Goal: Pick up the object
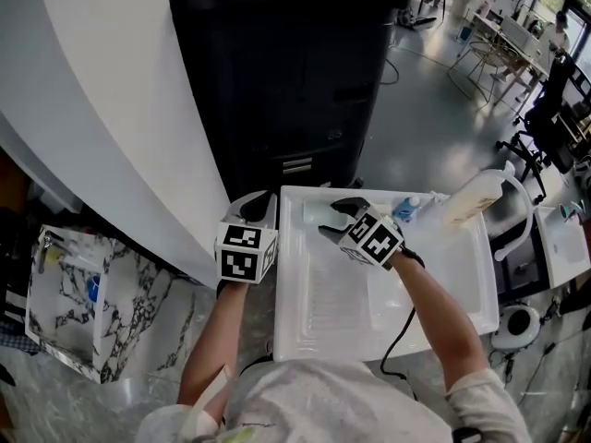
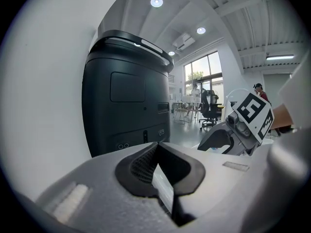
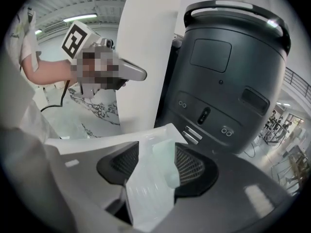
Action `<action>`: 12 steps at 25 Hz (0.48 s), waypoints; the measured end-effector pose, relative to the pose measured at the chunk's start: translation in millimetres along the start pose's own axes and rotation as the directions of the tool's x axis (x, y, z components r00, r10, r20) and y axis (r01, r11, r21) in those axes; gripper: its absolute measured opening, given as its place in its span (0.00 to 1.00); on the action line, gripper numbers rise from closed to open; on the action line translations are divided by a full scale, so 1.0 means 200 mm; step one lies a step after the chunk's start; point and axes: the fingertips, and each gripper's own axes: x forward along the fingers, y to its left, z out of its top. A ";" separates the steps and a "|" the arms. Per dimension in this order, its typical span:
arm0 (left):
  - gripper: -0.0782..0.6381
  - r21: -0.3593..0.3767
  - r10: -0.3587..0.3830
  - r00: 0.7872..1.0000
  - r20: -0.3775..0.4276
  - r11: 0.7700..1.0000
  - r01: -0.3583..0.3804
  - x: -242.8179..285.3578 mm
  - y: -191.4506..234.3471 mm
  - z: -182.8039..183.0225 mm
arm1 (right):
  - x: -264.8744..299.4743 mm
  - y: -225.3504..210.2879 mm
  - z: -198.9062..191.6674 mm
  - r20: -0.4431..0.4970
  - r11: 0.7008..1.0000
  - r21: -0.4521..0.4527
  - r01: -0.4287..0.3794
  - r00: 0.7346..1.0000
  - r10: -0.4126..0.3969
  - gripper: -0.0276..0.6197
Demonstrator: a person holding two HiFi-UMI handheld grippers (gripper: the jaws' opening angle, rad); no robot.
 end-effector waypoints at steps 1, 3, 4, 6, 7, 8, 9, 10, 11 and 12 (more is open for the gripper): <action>0.10 0.000 -0.001 1.000 -0.001 1.000 0.001 0.00 0.01 0.00 | 0.02 0.00 -0.01 -0.011 1.000 -0.005 -0.006 1.000 0.006 0.40; 0.10 0.002 0.001 1.000 -0.004 1.000 -0.001 0.00 0.02 -0.02 | 0.06 0.01 -0.04 -0.038 1.000 -0.015 -0.020 0.999 0.019 0.40; 0.11 0.002 0.002 1.000 -0.005 1.000 -0.002 -0.01 0.03 -0.02 | 0.08 0.01 -0.06 -0.056 0.999 -0.020 -0.027 0.998 0.026 0.40; 0.10 0.002 0.004 1.000 -0.006 1.000 -0.004 -0.01 0.04 -0.03 | 0.12 0.02 -0.10 -0.090 0.999 -0.033 -0.039 0.995 0.036 0.39; 0.10 0.002 0.005 1.000 -0.008 1.000 -0.005 -0.01 0.05 -0.04 | 0.14 0.02 -0.11 -0.105 0.998 -0.042 -0.045 0.994 0.040 0.38; 0.11 0.001 0.005 1.000 -0.009 1.000 -0.005 -0.01 0.05 -0.04 | 0.16 0.02 -0.13 -0.120 0.997 -0.051 -0.050 0.992 0.044 0.38; 0.10 0.001 0.006 1.000 -0.011 1.000 -0.006 -0.01 0.06 -0.05 | 0.18 0.03 -0.15 -0.133 0.997 -0.060 -0.058 0.990 0.049 0.37; 0.10 0.000 0.005 1.000 -0.014 1.000 -0.005 -0.01 0.06 -0.05 | 0.19 0.04 -0.16 -0.144 0.995 -0.067 -0.067 0.988 0.057 0.37; 0.10 0.001 0.004 1.000 -0.017 1.000 -0.004 -0.01 0.06 -0.06 | 0.21 0.05 -0.18 -0.157 0.994 -0.070 -0.079 0.985 0.067 0.37; 0.10 0.002 0.002 1.000 -0.020 1.000 -0.002 -0.01 0.06 -0.06 | 0.22 0.06 -0.19 -0.170 0.994 -0.069 -0.090 0.982 0.077 0.37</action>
